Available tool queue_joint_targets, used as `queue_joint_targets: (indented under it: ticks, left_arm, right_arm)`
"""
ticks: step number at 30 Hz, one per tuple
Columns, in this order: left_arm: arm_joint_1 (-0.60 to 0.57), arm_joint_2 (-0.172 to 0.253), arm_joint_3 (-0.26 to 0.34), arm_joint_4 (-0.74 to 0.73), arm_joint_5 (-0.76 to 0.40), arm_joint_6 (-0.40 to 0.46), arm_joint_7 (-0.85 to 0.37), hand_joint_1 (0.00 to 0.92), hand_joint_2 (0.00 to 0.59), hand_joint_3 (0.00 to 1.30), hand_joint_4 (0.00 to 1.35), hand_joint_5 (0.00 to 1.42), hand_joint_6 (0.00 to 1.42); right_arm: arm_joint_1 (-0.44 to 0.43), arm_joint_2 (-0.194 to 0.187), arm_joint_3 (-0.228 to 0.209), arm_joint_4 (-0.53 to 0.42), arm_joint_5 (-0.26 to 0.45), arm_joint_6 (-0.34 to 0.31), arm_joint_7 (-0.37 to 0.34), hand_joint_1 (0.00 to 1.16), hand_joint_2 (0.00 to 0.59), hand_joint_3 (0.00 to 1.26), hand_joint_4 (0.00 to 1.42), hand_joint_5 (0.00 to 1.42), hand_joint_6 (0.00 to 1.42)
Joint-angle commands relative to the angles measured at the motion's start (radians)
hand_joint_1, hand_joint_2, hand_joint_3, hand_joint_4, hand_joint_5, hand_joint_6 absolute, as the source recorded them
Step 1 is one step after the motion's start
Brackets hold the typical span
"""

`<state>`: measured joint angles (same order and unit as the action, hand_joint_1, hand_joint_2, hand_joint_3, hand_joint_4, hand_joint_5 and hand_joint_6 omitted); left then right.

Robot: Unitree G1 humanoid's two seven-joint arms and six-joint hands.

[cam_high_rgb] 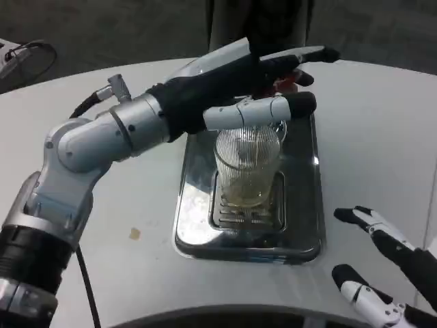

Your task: Grasp the cup under the faucet to collect the drink, then remove the cup.

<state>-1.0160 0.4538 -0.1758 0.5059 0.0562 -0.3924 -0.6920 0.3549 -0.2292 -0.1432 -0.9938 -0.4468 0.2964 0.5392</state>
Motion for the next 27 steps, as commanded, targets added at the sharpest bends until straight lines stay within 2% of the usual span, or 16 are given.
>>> queue_joint_targets:
  ticks: [1,4,7,14,23,27]
  left_arm:
    - [0.021,0.011,-0.036,0.036,0.055,0.004,-0.021,0.000,0.075,0.11,0.00,0.13,0.11]
    - [0.021,0.013,-0.035,0.039,0.053,0.000,-0.020,0.000,0.073,0.11,0.00,0.12,0.11]
    - [0.021,0.014,-0.035,0.038,0.051,-0.002,-0.020,0.000,0.072,0.11,0.00,0.12,0.11]
    - [0.019,0.016,-0.032,0.041,0.047,-0.004,-0.020,0.000,0.075,0.11,0.00,0.12,0.11]
    - [0.019,0.016,-0.025,0.049,0.031,-0.006,-0.027,0.000,0.076,0.11,0.00,0.12,0.12]
    - [0.016,0.017,-0.020,0.057,0.026,-0.014,-0.026,0.000,0.064,0.11,0.00,0.12,0.12]
  right_arm:
    - [-0.062,0.038,0.028,0.061,0.076,0.020,-0.069,0.47,0.330,0.04,0.01,0.05,0.07]
    - [-0.095,0.036,0.047,0.107,0.094,0.006,-0.113,0.56,0.281,0.00,0.01,0.06,0.09]
    - [-0.149,0.028,0.085,0.175,0.072,-0.022,-0.162,0.60,0.257,0.00,0.01,0.06,0.10]
    - [-0.258,0.041,0.159,0.300,0.044,-0.023,-0.265,0.62,0.245,0.00,0.00,0.05,0.08]
    - [-0.393,0.054,0.240,0.438,0.023,0.010,-0.320,0.67,0.229,0.00,0.00,0.04,0.08]
    - [-0.430,0.064,0.256,0.486,0.013,0.014,-0.348,0.69,0.226,0.00,0.00,0.03,0.06]
